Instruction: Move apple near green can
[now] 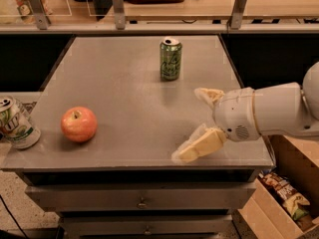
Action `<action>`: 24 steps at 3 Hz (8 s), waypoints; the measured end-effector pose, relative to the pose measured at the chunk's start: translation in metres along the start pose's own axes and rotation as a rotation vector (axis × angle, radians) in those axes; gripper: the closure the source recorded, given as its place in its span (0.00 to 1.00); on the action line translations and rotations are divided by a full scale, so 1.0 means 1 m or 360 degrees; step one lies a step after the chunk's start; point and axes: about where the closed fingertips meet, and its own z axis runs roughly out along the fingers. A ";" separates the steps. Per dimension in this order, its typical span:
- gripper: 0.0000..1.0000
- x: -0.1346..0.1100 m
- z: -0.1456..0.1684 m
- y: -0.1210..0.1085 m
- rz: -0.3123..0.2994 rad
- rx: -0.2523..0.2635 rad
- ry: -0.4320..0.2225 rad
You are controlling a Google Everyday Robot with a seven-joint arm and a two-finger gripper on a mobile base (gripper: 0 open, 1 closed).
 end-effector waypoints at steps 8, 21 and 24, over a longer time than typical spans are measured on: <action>0.00 -0.055 0.185 0.041 -0.0178 -0.0106 -0.0365; 1.00 -0.090 0.220 0.040 0.0046 -0.0123 -0.0405; 1.00 -0.061 0.133 -0.034 0.0047 0.0240 -0.0215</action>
Offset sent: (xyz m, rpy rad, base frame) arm -0.0037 0.0275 -0.0132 0.0966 -0.0167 0.0189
